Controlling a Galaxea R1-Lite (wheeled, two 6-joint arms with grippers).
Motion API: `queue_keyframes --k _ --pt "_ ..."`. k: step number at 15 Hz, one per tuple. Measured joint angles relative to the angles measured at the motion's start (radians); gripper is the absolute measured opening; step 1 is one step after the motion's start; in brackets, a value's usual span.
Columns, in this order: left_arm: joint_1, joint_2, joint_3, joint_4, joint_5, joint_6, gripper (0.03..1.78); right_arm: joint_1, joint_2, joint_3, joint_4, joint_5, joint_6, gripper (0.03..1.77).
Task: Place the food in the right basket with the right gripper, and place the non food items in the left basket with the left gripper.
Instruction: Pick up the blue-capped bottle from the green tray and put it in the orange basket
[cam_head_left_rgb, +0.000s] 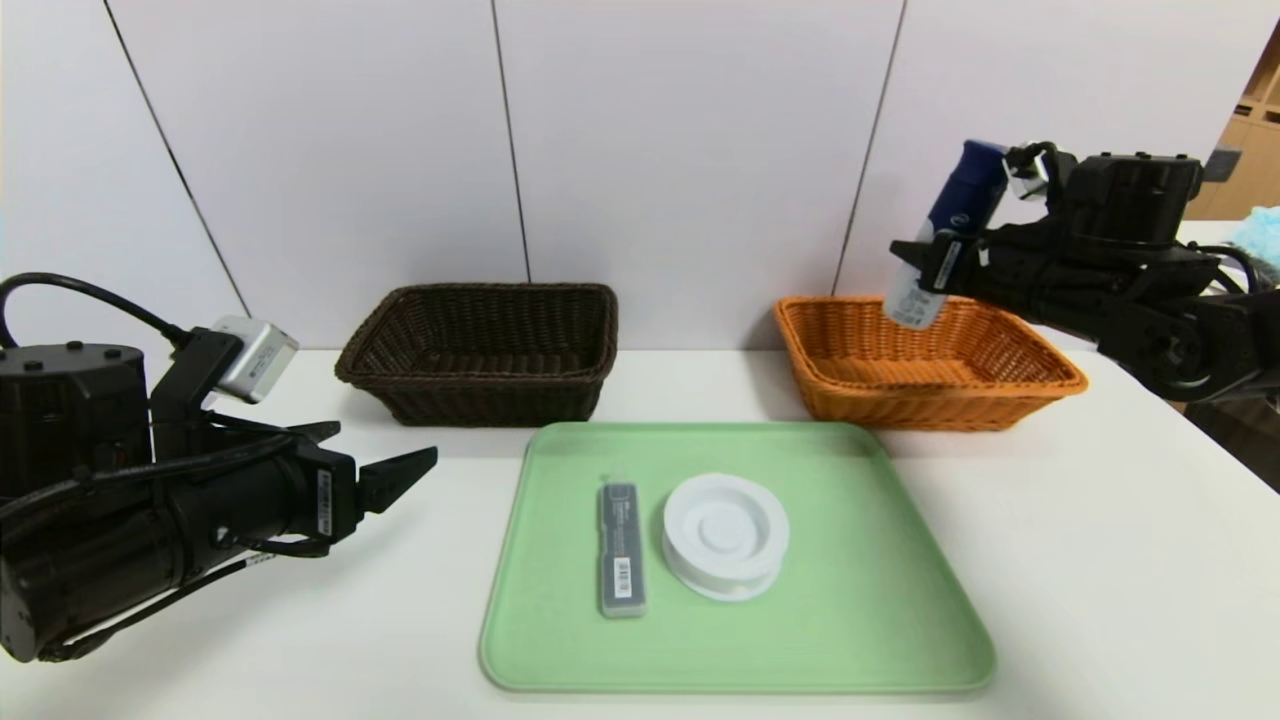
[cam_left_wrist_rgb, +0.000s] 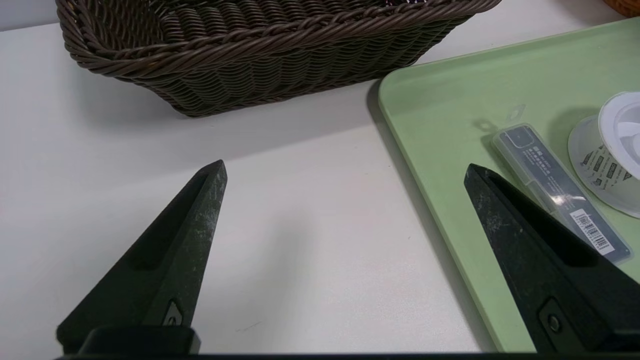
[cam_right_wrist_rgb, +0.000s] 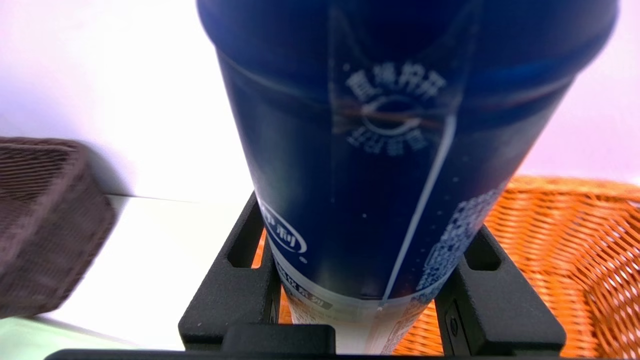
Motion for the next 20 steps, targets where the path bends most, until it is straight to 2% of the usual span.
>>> queue_keyframes --k 5,10,20 --pt "-0.001 0.007 -0.011 0.000 0.000 0.000 1.69 -0.024 0.062 0.001 -0.012 -0.007 -0.009 0.81" --pt "-0.001 0.011 -0.016 0.001 0.000 0.001 1.69 -0.054 0.152 0.001 -0.163 -0.015 -0.026 0.81" --pt "-0.001 0.043 -0.051 0.000 0.000 0.003 1.69 -0.066 0.183 0.030 -0.154 -0.007 -0.038 0.81"
